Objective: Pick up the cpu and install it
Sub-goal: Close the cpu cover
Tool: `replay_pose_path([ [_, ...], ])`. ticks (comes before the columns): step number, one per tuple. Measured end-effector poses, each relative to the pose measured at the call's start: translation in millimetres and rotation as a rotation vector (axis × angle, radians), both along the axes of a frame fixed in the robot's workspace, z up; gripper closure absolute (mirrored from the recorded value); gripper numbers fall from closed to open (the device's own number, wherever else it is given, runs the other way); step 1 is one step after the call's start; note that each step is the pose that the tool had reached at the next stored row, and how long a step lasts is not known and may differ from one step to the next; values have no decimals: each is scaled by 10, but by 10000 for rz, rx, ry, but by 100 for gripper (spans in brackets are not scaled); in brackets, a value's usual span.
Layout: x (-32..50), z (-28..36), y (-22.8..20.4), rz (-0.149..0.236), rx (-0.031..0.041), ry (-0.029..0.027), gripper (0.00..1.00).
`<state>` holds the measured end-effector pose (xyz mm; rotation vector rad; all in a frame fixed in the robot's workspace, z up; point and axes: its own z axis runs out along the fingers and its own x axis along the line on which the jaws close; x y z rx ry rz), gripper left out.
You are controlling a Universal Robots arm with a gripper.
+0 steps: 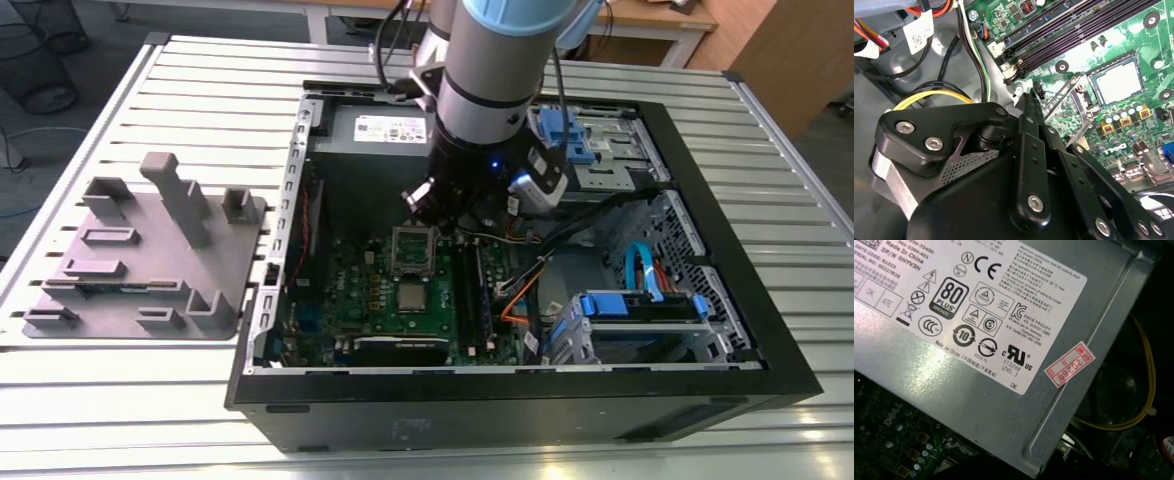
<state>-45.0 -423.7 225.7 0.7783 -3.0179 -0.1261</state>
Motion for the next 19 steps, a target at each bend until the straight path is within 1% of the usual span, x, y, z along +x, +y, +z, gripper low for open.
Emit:
replay_pose_path([
  [4, 0, 11, 0, 228, 5, -3, 89],
  [8, 0, 13, -1, 233, -1, 0, 89],
  [11, -3, 15, -12, 297, 1, -2, 89],
  [19, -7, 65, -33, 670, 2, -9, 89],
])
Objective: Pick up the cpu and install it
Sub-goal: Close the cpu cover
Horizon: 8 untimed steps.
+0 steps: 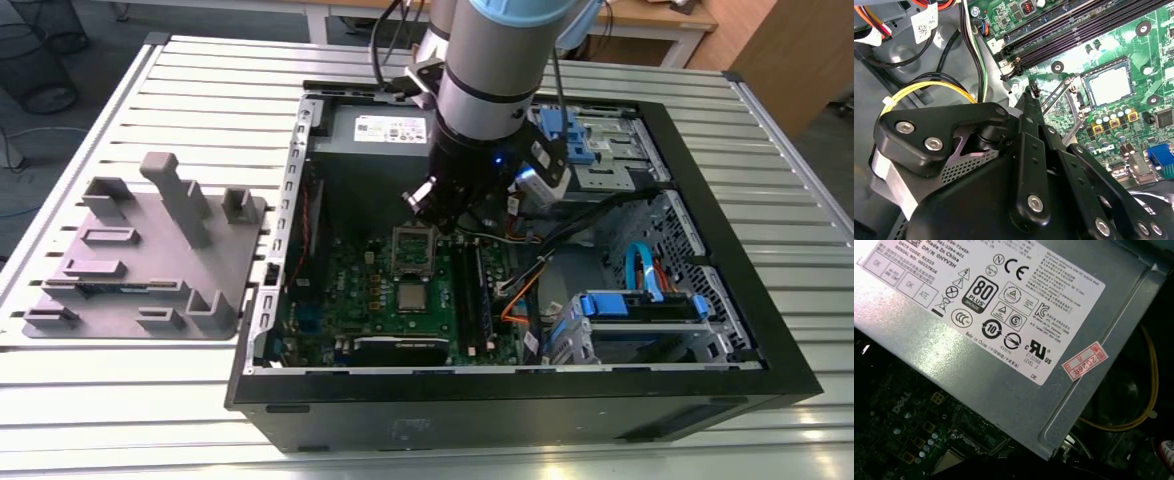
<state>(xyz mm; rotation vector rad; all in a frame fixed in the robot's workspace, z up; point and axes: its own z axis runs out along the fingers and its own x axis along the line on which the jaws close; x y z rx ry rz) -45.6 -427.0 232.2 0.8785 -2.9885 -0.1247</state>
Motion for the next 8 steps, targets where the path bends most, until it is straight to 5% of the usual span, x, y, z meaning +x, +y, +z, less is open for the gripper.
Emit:
replay_pose_path([
  [8, 0, 1, -1, 210, -4, 1, 89],
])
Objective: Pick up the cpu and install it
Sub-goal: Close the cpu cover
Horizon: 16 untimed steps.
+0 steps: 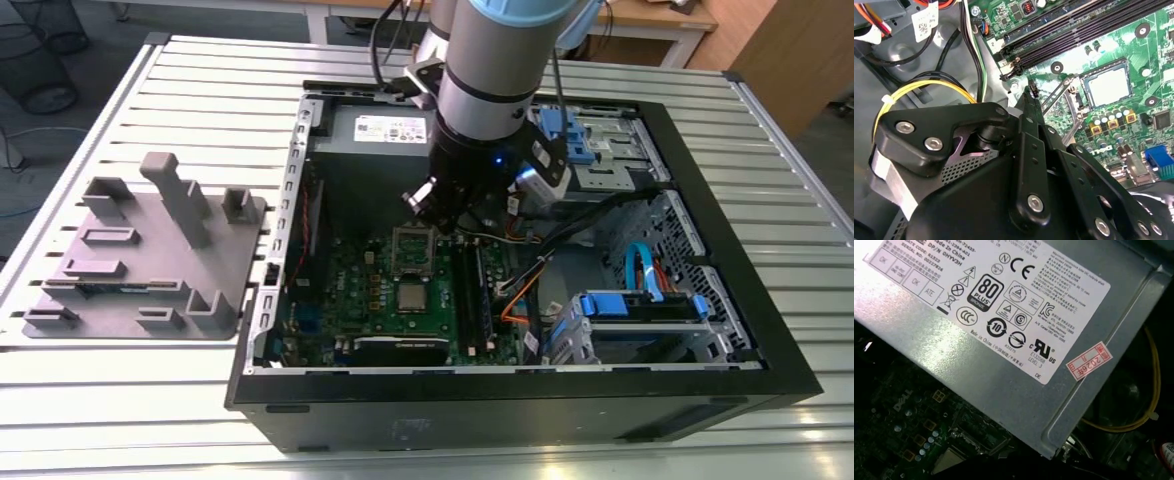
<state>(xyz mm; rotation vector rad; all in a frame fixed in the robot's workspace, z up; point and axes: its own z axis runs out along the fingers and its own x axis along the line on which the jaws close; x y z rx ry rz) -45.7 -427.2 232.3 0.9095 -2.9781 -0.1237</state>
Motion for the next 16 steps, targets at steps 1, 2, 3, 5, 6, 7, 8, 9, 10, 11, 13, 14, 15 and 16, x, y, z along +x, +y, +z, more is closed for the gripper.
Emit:
replay_pose_path([
  [1, 0, 0, 0, 159, 0, 0, 89],
  [2, 0, 0, 0, 331, 0, 0, 89],
  [3, 0, 0, 0, 514, 0, 0, 89],
  [5, 0, 0, 0, 839, 0, 0, 89],
  [6, 0, 0, 0, 981, 0, -1, 89],
  [7, 0, 0, 0, 1111, 0, 0, 89],
  [8, 0, -1, 0, 1239, 1, 0, 89],
  [9, 0, -1, 0, 1370, 1, -1, 89],
  [10, 0, -1, 0, 1518, 1, -1, 89],
  [11, 0, -1, 0, 1654, 1, -1, 89],
  [13, 0, 0, 0, 1815, 0, -1, 89],
  [14, 0, 0, 0, 1868, 0, 0, 89],
  [15, 0, 2, 0, 1922, 0, 0, 89],
  [16, 1, 4, 0, 1966, -1, 0, 89],
])
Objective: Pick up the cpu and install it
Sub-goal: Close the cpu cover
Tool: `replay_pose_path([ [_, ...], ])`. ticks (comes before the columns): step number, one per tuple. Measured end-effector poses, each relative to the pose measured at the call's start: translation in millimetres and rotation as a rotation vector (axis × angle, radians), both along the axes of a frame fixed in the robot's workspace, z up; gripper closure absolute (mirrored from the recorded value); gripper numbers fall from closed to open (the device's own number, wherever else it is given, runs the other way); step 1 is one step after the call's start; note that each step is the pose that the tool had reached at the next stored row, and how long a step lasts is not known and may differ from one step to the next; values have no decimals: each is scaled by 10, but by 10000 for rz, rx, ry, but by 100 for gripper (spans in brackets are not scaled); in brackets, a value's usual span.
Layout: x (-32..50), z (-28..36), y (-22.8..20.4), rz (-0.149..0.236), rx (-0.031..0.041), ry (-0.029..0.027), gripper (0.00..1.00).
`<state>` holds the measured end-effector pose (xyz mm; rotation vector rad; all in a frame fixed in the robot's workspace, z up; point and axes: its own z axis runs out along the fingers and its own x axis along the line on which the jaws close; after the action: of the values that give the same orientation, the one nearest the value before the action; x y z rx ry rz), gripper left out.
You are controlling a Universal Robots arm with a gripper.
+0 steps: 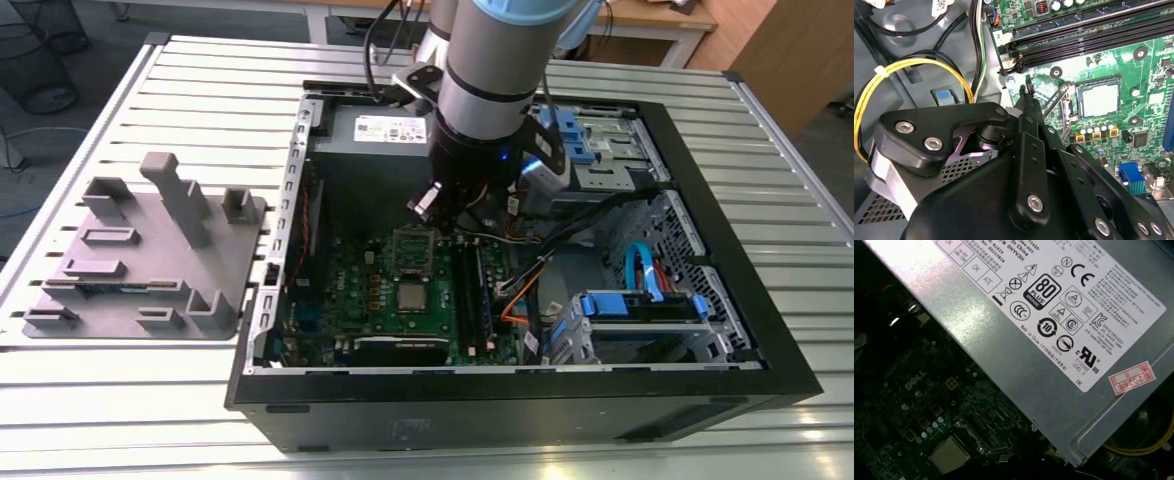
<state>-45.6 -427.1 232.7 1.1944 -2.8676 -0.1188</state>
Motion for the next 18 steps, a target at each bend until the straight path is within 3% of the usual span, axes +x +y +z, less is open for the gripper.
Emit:
replay_pose_path([
  [18, 0, 54, 0, 631, 1, 0, 89],
])
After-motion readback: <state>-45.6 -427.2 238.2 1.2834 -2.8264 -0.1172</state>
